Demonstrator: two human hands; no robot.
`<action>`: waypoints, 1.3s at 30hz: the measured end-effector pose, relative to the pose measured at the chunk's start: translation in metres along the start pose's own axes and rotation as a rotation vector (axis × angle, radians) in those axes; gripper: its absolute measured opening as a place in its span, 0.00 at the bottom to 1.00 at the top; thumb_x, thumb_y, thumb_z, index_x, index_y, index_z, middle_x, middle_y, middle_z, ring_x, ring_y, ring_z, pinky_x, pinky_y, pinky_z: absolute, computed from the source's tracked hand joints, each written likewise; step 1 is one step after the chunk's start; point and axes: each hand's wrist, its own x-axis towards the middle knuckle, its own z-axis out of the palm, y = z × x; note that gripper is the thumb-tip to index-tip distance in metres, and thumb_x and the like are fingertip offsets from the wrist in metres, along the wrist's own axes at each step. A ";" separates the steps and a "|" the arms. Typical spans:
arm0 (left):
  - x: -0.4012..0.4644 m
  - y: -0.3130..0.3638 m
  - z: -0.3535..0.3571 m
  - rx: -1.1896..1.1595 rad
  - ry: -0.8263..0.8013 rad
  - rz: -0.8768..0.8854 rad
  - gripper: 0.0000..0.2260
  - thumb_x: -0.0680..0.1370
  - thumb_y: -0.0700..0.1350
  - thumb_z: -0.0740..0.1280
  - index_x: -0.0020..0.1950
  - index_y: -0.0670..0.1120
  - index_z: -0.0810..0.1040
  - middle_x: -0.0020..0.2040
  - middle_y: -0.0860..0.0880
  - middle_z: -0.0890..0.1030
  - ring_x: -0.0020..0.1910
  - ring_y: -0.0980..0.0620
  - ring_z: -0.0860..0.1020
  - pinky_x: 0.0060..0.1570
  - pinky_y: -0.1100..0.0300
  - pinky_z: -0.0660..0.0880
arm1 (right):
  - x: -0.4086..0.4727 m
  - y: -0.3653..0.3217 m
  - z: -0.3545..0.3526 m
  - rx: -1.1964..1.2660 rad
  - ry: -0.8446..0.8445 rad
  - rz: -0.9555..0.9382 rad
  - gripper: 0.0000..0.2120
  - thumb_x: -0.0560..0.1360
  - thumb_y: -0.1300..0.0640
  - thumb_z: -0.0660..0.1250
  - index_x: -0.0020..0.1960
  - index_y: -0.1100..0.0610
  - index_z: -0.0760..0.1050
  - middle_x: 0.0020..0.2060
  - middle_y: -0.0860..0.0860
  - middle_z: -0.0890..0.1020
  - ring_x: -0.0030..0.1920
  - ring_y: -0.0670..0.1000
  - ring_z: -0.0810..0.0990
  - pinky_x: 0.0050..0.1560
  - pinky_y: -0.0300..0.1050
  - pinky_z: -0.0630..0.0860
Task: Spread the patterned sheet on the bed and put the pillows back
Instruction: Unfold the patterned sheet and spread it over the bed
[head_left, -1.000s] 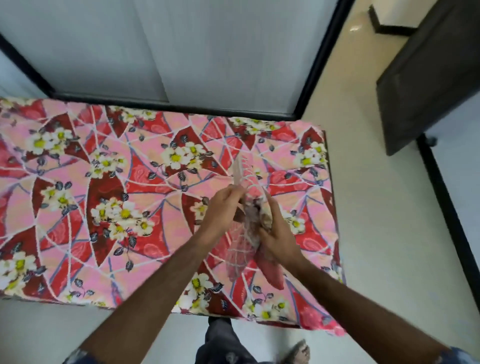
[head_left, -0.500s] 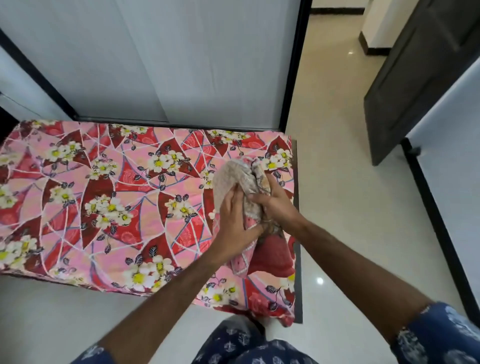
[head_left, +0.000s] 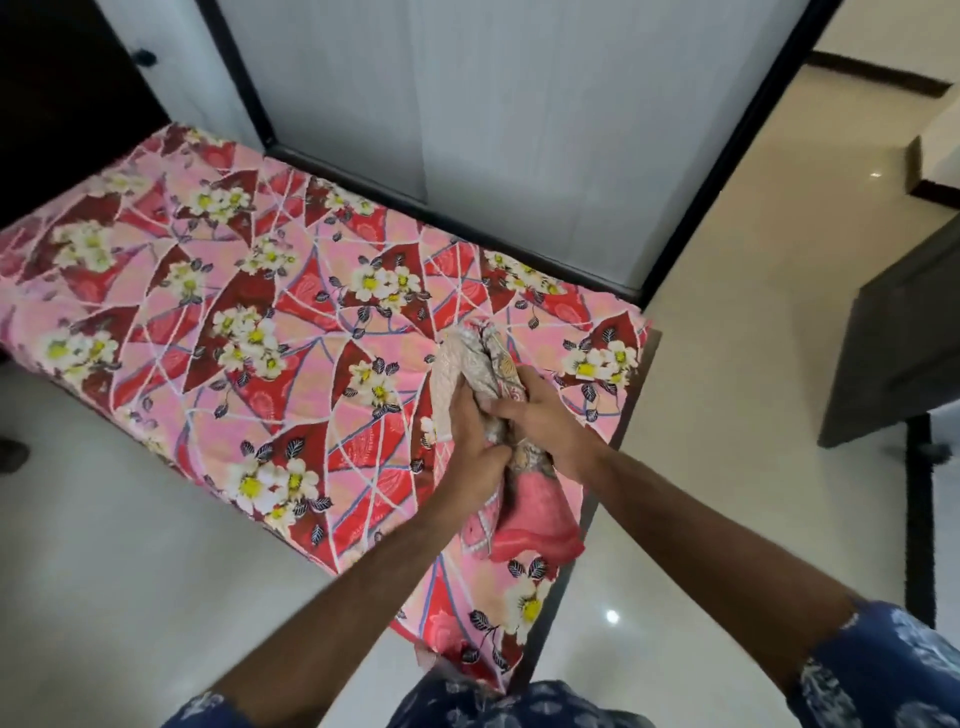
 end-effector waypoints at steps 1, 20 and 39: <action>0.002 -0.002 0.008 0.021 0.039 0.009 0.49 0.63 0.34 0.60 0.82 0.55 0.49 0.79 0.43 0.59 0.79 0.44 0.60 0.74 0.48 0.68 | 0.003 0.004 -0.010 0.055 -0.039 0.026 0.19 0.74 0.64 0.74 0.64 0.60 0.77 0.56 0.61 0.84 0.55 0.61 0.84 0.57 0.54 0.79; 0.007 0.017 0.189 0.464 0.342 0.041 0.39 0.78 0.59 0.62 0.83 0.44 0.51 0.82 0.56 0.47 0.82 0.54 0.44 0.80 0.43 0.47 | 0.060 0.030 -0.188 0.094 -0.395 0.185 0.27 0.73 0.65 0.73 0.70 0.60 0.72 0.56 0.58 0.84 0.42 0.50 0.86 0.37 0.40 0.80; 0.182 -0.122 0.150 0.868 0.282 -0.151 0.33 0.83 0.63 0.52 0.83 0.48 0.51 0.84 0.48 0.49 0.83 0.50 0.46 0.80 0.43 0.47 | 0.323 0.076 -0.138 -0.122 -0.482 0.298 0.09 0.81 0.65 0.62 0.52 0.62 0.82 0.39 0.58 0.86 0.37 0.53 0.86 0.38 0.44 0.79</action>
